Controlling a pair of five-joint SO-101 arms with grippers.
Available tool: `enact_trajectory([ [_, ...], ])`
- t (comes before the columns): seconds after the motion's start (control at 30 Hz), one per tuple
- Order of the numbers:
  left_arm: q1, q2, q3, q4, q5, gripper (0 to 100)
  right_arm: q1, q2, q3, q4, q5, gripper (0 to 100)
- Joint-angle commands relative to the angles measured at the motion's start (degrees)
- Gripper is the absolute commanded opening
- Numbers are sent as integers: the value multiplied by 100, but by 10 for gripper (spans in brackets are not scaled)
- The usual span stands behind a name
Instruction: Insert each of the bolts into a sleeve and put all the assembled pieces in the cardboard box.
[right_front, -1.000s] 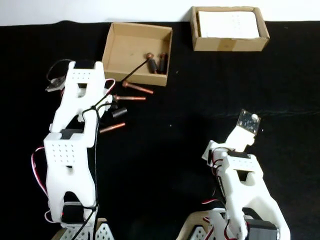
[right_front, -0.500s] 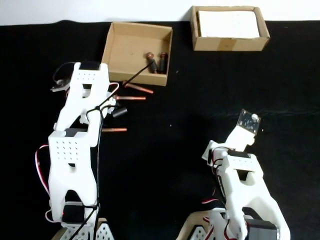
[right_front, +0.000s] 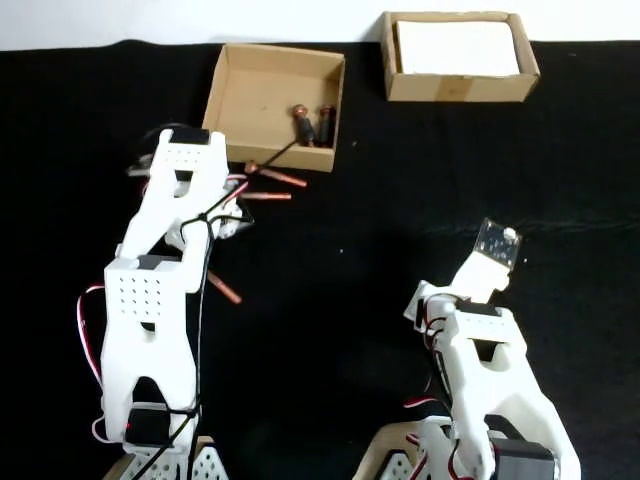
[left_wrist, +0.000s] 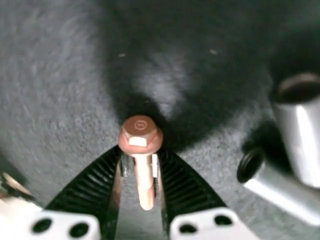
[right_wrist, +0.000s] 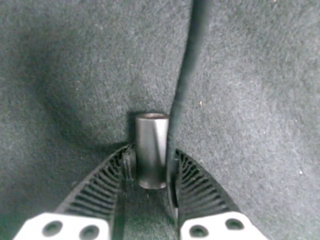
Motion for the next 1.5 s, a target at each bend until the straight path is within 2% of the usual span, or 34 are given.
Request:
enact_trajectory([
  [0.0,119,-40,-31,62,-1653,8,48,-22,40,31,0,6],
  [0.07,119,-40,-48,62,-2831,8,48,-22,40,31,0,6],
  [0.13,136,-92,-66,53,-3657,8,48,-22,40,31,0,6],
  [0.37,277,-321,-57,18,-4949,13,48,-22,40,22,0,6],
  [0.63,268,-286,-48,9,-4853,89,48,-22,40,22,0,6],
  [0.93,277,-268,-13,0,-4818,88,48,-22,40,22,-18,6],
  [1.17,224,646,-66,53,-4844,90,48,-22,40,31,-26,6],
  [1.27,13,532,-48,62,-4958,91,48,-22,40,31,-26,6],
  [1.47,4,-321,-31,18,-5020,218,48,-22,40,40,-26,6],
])
